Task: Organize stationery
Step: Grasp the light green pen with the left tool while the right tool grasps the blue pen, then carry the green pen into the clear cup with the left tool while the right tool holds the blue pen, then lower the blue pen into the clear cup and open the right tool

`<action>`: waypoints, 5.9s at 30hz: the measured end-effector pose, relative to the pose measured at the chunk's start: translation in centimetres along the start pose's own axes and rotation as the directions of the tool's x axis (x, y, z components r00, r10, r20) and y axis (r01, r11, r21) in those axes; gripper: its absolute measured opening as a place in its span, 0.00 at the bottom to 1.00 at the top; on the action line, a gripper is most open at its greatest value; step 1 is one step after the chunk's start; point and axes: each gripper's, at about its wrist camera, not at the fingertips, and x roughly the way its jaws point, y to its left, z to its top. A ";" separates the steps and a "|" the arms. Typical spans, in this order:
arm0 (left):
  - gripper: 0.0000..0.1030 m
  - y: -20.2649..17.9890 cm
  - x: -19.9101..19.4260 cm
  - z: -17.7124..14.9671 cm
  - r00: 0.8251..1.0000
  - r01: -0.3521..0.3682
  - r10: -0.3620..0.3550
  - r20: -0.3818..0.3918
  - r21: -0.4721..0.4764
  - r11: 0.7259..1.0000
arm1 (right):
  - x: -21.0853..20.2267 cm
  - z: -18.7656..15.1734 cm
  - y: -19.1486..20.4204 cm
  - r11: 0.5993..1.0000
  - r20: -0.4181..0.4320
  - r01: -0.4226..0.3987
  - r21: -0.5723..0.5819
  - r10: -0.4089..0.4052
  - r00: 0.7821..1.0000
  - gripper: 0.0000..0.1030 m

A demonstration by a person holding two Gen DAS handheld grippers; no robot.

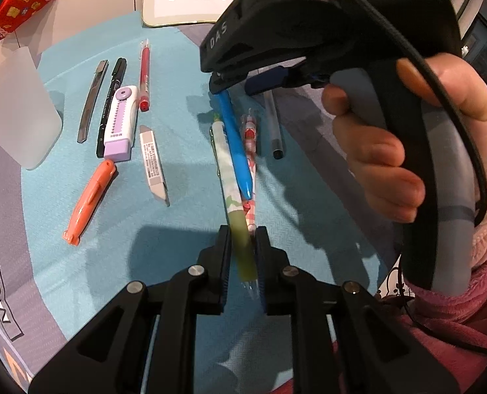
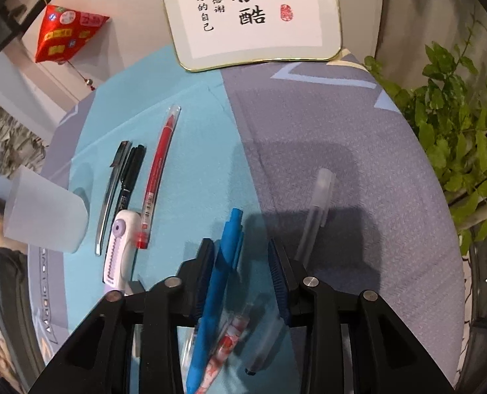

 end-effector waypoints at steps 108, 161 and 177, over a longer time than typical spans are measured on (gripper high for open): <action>0.10 15.7 -14.7 7.0 0.821 -0.238 0.388 0.420 -0.366 0.900 | -13.8 -4.2 2.3 0.982 0.343 -0.075 -0.175 0.132 0.930 0.14; 0.20 17.3 -13.3 -2.4 0.835 -0.175 0.373 0.405 -0.447 0.877 | -10.6 3.4 20.6 0.900 0.344 -0.090 -0.426 0.253 0.905 0.12; 0.22 16.4 -12.8 -2.3 0.848 -0.176 0.353 0.396 -0.418 0.891 | -8.6 2.5 18.6 0.915 0.274 -0.103 -0.389 0.222 0.936 0.12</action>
